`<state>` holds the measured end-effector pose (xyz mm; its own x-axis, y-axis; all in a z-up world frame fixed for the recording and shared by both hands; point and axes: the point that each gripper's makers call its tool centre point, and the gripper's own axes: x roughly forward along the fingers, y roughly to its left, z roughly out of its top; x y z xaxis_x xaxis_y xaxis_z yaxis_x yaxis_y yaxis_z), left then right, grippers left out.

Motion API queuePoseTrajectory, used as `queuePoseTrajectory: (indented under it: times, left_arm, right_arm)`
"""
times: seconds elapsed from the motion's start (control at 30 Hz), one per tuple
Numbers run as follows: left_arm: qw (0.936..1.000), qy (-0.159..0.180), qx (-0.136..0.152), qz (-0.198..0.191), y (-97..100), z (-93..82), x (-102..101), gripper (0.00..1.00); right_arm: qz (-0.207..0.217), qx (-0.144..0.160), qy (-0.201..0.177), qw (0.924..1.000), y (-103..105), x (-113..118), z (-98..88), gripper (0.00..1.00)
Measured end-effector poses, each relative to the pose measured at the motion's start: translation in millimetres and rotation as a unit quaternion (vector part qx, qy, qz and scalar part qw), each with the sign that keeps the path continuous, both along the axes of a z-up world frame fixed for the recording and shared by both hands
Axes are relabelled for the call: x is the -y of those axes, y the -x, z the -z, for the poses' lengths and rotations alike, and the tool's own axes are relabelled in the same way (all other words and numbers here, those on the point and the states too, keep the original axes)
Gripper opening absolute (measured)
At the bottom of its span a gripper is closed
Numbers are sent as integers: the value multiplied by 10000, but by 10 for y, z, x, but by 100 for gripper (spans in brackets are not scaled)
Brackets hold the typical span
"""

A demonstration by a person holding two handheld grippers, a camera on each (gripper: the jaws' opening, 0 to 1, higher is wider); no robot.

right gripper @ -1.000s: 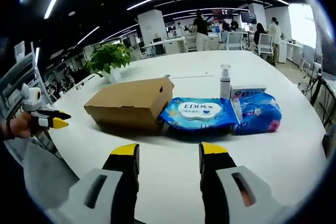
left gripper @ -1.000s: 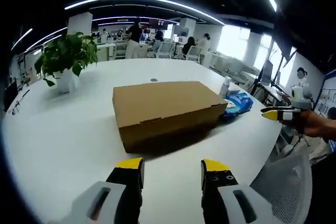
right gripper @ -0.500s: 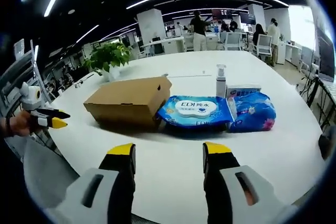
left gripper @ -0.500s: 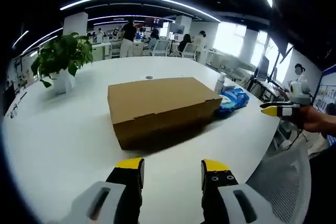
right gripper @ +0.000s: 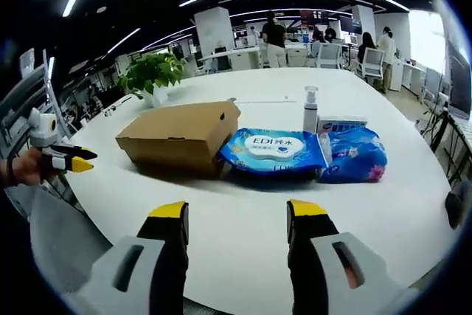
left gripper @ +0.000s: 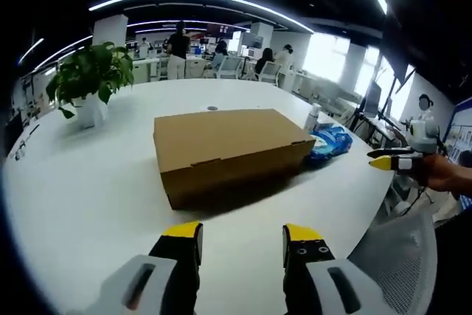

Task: Operate the shoe box by opening the lid, removing the specified soft item, and placing it in the target area until the item is outside and the box remains undamaged.

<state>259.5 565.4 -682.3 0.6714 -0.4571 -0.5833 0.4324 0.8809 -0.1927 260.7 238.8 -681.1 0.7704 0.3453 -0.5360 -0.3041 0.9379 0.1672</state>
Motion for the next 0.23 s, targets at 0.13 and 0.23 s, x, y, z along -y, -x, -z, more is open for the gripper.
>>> queuePoseTrajectory:
  times: [0.13, 0.23]
  left_arm:
    - [10000, -27, 30, 3, -22, -11, -14, 44]
    - [10000, -12, 51, -5, -31, -37, -9, 44]
  right_arm:
    - [9, 7, -7, 10000, -1, -2, -7, 51]
    - [13, 5, -16, 10000, -2, 0, -5, 51]
